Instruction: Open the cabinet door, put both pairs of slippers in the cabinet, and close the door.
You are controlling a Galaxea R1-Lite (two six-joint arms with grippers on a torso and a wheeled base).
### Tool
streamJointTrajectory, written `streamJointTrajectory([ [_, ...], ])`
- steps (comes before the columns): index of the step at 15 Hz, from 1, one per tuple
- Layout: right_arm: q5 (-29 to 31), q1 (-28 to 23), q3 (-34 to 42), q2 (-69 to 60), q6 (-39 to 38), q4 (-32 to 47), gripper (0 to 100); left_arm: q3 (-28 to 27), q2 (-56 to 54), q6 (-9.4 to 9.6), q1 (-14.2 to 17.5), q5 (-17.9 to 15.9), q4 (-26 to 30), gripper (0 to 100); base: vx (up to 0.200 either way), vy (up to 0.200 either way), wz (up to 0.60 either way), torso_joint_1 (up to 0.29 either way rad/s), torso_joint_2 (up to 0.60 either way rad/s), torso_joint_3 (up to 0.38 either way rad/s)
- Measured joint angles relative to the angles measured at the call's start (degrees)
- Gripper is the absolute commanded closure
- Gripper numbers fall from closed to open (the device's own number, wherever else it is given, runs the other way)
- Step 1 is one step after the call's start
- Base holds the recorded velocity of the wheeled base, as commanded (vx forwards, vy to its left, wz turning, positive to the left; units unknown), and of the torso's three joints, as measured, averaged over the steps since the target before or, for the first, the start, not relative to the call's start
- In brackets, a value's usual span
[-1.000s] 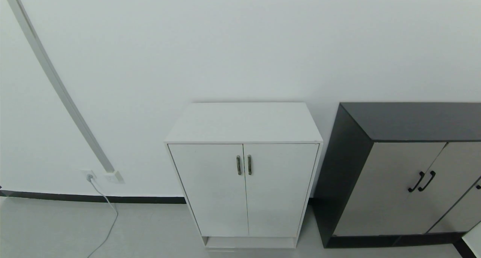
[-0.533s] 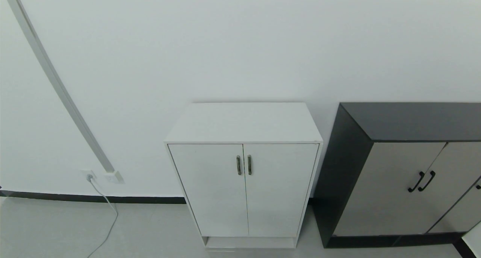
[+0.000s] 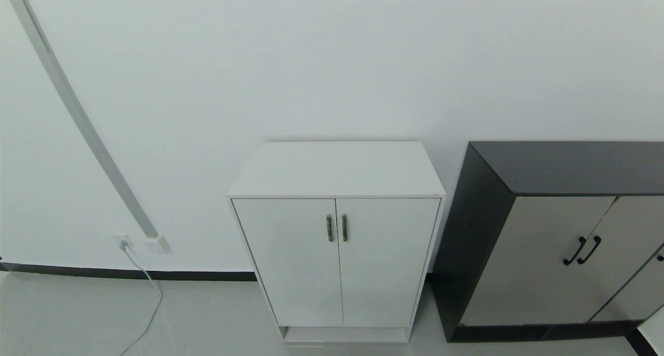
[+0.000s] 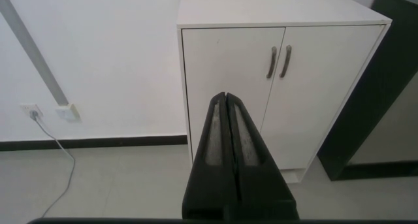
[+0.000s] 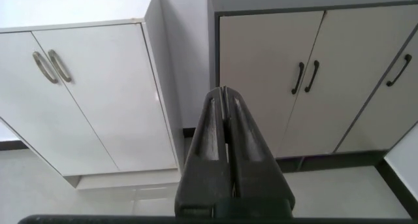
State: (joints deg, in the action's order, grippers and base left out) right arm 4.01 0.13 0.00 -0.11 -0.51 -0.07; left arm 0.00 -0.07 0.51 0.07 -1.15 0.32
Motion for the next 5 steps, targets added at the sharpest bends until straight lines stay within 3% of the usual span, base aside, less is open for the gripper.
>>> streamJointTrajectory([
  [5, -0.1, 0.0, 0.0, 0.0, 0.0, 0.1, 100, 0.0, 0.0, 0.02, 0.0, 0.0, 0.0, 100, 0.000, 0.000, 0.00, 0.000, 0.00, 0.000],
])
